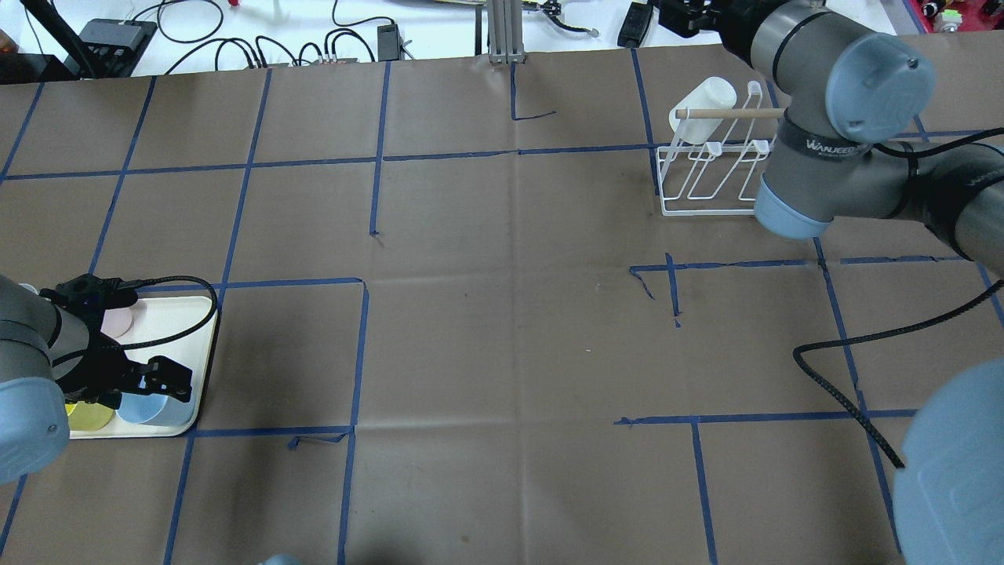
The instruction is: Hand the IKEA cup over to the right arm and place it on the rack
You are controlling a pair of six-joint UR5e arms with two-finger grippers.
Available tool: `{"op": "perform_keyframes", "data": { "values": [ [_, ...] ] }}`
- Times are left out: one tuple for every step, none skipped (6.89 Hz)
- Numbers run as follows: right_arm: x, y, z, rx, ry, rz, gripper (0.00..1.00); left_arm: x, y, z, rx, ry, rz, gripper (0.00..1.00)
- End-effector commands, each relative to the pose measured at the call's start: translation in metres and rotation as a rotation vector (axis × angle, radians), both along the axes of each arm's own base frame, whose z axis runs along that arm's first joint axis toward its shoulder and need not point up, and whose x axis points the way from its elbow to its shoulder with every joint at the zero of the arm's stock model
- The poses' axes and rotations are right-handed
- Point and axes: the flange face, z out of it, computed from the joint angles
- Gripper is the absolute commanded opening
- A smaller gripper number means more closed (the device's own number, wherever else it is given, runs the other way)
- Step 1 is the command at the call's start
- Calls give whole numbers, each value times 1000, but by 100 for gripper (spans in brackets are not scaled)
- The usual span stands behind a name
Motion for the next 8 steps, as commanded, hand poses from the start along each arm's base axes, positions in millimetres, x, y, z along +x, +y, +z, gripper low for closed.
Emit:
{"op": "perform_keyframes", "data": {
  "values": [
    [88,28,6,17,-33,132,100,3,-4,-15,1,0,-1,98],
    [100,32,3,86,-201,87,100,5,-7,-25,9,6,-1,98],
    [101,30,-1,158,-382,17,100,6,-9,-30,21,14,-4,98],
    [101,33,-1,195,-515,-33,100,6,-7,-33,28,17,-5,98],
    [101,36,-1,238,-663,-78,100,6,-8,-35,33,19,-7,97],
    [102,36,-2,311,-831,-146,100,7,-9,-35,31,20,-13,81],
    [103,37,-6,364,-935,-194,100,9,-12,-34,33,16,-16,41],
    [104,40,-13,412,-1011,-232,100,11,-11,-35,49,0,-17,0]
  ]
}}
